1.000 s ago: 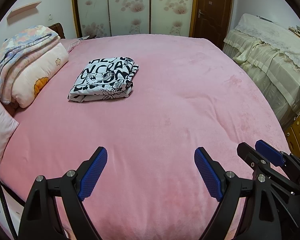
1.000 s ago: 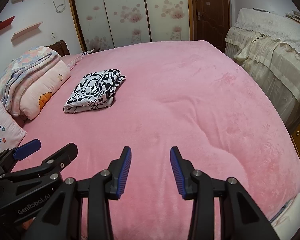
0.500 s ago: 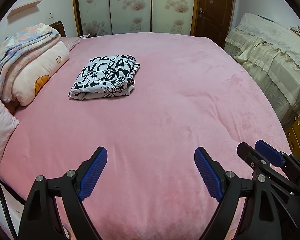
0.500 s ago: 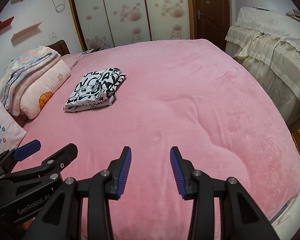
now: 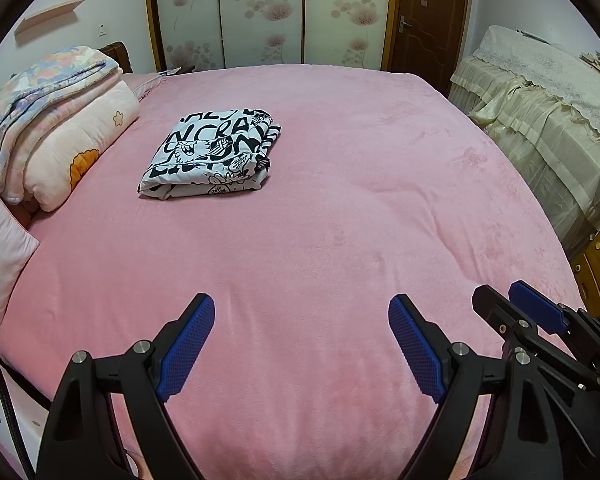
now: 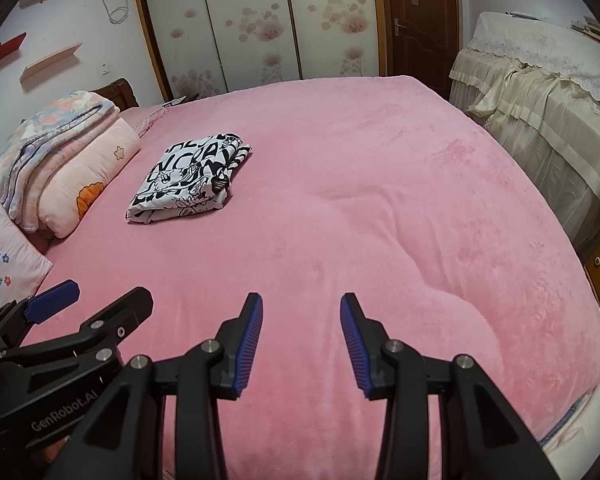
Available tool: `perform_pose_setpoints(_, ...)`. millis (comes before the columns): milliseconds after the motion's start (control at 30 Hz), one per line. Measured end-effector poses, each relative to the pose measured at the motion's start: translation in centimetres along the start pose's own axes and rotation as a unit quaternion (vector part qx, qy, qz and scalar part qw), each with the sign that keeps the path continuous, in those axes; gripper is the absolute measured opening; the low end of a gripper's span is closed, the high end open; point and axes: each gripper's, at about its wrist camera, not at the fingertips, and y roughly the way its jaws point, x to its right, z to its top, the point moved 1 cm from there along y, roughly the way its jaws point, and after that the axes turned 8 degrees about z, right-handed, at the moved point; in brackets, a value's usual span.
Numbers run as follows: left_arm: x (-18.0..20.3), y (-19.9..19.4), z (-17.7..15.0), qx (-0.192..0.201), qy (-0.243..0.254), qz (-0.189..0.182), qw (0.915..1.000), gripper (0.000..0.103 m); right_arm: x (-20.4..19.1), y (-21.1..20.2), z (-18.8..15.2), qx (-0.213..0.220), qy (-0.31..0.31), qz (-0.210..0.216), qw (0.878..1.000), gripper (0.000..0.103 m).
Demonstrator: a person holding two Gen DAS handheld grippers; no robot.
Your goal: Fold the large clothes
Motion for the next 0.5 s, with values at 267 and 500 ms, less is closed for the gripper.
perform_pose_setpoints(267,-0.20,0.25,-0.03,-0.002,0.001,-0.001,1.0000,0.088,-0.03,0.00,-0.11,-0.001,0.000,0.000,1.000,0.041)
perform_pose_setpoints(500,-0.39,0.39,0.00,-0.005,0.001,-0.002,1.0000,0.088,0.05,-0.03,0.07,-0.001,-0.001,0.000,1.000,0.041)
